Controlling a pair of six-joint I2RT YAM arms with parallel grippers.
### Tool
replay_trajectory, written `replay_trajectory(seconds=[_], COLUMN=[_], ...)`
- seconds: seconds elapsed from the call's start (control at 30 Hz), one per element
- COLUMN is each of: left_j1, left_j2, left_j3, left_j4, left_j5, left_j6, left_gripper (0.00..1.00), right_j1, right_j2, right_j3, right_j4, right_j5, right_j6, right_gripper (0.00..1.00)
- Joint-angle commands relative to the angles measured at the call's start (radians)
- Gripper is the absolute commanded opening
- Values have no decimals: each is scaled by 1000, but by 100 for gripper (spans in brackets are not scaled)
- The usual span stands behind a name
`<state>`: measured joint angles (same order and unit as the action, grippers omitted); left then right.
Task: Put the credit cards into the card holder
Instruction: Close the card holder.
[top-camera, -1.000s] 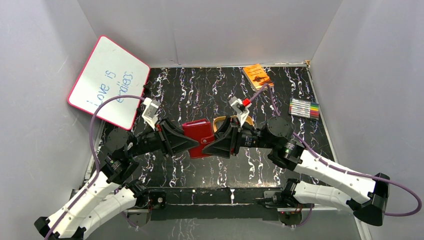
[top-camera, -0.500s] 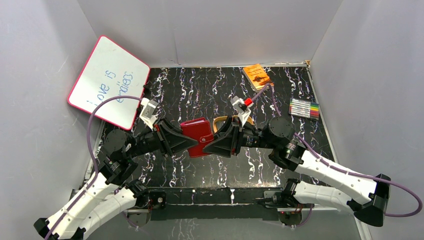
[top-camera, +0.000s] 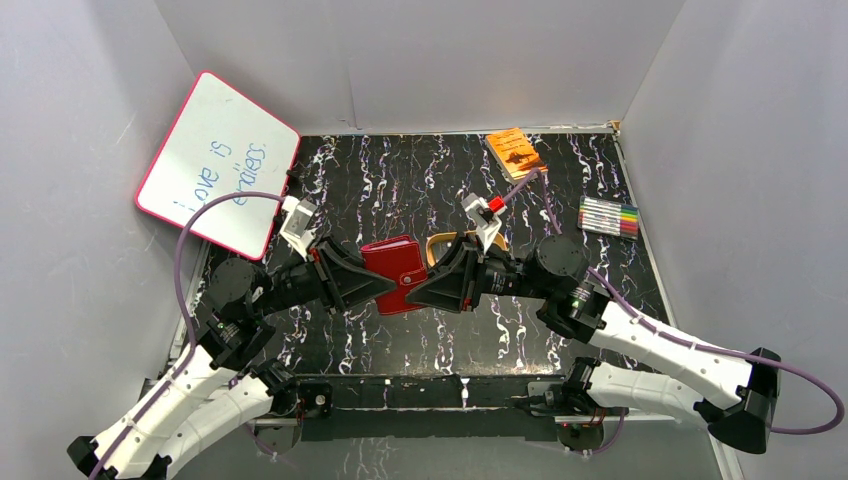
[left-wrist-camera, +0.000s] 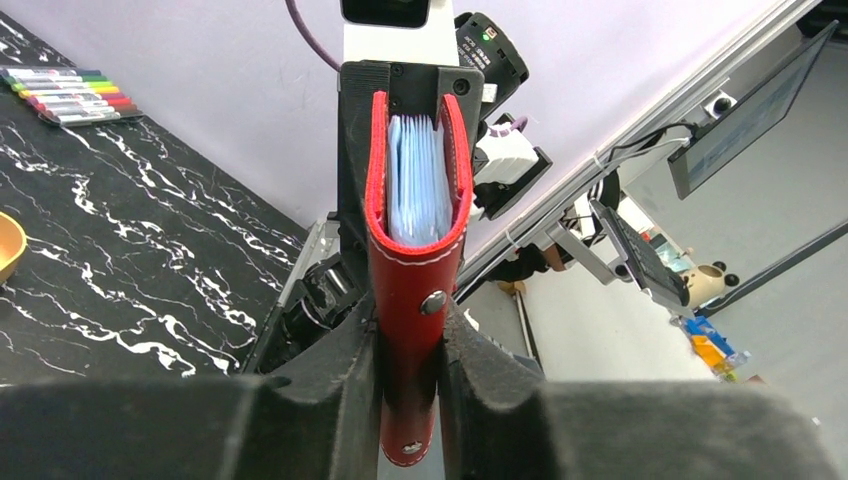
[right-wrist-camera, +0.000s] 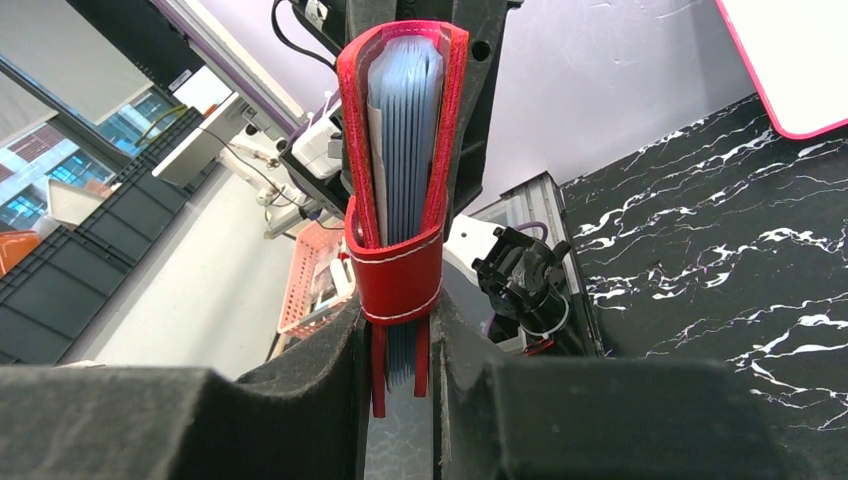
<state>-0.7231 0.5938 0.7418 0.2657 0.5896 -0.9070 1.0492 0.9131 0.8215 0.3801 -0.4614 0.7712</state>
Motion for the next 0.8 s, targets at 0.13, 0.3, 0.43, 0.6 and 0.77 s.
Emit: replay_trajectory(seconds=[0.13, 0.3, 0.43, 0.6, 0.77], left_j1=[-3, -4, -4, -4, -4], left_j2=[-24, -72, -167, -150, 20], left_j3=[57, 117, 135, 153, 207], left_j4=[-44, -287, -466, -622, -755], left_j5=[-35, -278, -600, -776, -895], left_j6=[30, 97, 155, 243, 344], left_gripper=[52, 76, 89, 91, 91], right_j1=[0, 1, 0, 0, -2], right_j2=[-44, -58, -47, -13, -3], right_j3=[35, 119, 232, 268, 162], right_j4=[-29, -220, -572, -916, -921], right_j5=[49, 128, 378, 641, 637], right_j6=[-30, -112, -178, -137, -68], right_gripper=[0, 0, 0, 0, 0])
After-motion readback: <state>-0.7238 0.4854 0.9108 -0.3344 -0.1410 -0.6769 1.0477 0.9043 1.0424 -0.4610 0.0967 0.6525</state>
